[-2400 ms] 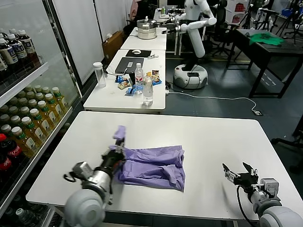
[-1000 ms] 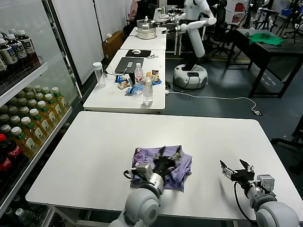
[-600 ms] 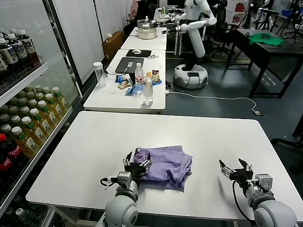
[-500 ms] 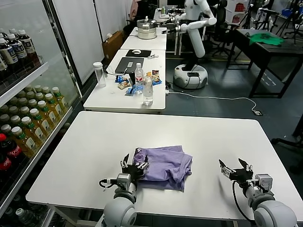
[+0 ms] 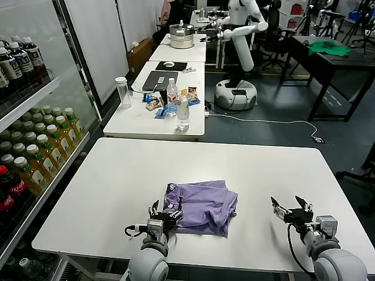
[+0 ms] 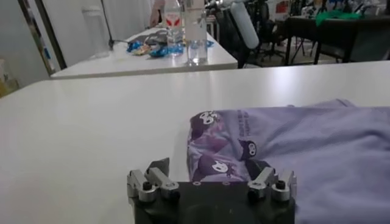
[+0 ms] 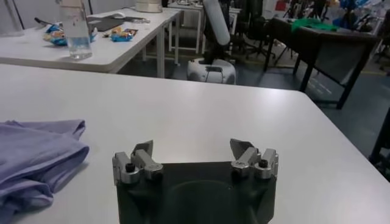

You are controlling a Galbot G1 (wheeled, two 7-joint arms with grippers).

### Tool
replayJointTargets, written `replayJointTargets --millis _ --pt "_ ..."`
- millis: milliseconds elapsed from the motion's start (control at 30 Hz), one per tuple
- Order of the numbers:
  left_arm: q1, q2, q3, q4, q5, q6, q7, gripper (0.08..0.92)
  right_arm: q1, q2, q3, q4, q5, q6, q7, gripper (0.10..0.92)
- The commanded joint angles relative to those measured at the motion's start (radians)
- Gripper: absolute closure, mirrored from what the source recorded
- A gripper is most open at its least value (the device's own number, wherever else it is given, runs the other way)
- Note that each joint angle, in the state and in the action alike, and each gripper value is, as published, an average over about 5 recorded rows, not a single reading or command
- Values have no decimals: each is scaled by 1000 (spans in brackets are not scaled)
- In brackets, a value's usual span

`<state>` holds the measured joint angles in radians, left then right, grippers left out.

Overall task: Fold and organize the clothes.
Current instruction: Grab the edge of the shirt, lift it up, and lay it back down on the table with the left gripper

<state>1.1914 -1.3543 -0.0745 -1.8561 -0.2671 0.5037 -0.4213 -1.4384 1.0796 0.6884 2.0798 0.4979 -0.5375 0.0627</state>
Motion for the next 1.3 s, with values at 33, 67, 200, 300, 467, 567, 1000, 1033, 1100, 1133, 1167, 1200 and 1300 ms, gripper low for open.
replayJointTargets --millis 33,67,200,300,467,567,1000,1033,1100,1133,1167,1200,1300 --pt "0 0 -31 -9 -381 19 -3 226 -1 0 1 3 -1 1 0 203" --pt "0 -2 -37 -12 -422 11 -2 254 -2 -1 2 4 -1 1 0 203" --pt "2 -9 -53 -18 -516 -28 1 366 -5 -2 3 8 -1 2 1 203" --pt "2 -16 -64 -18 -564 -57 0 453 -5 -3 4 11 -1 3 1 203" --pt "5 -30 -88 -18 -643 -106 -2 601 -10 -1 8 15 0 4 2 203" --pt "9 -35 -114 -30 -708 -128 -2 687 -15 2 13 19 0 5 2 203" --pt "26 78 -392 -175 -974 -149 -2 887 -10 12 19 24 3 5 3 203" --pt "24 101 -424 -188 -991 -144 -2 887 -8 12 18 24 3 5 3 203" --pt "16 170 -502 -208 -1040 -134 1 887 -6 13 16 25 4 5 3 203" --pt "10 210 -542 -215 -1069 -129 4 887 -4 13 15 25 4 5 2 203" --pt "5 251 -584 -219 -1099 -124 9 887 -3 14 15 24 5 5 2 203" --pt "-2 293 -629 -222 -1130 -119 14 887 -1 14 15 23 5 6 2 203" --pt "-19 390 -716 -241 -1187 -99 26 887 3 18 14 20 6 8 1 203"
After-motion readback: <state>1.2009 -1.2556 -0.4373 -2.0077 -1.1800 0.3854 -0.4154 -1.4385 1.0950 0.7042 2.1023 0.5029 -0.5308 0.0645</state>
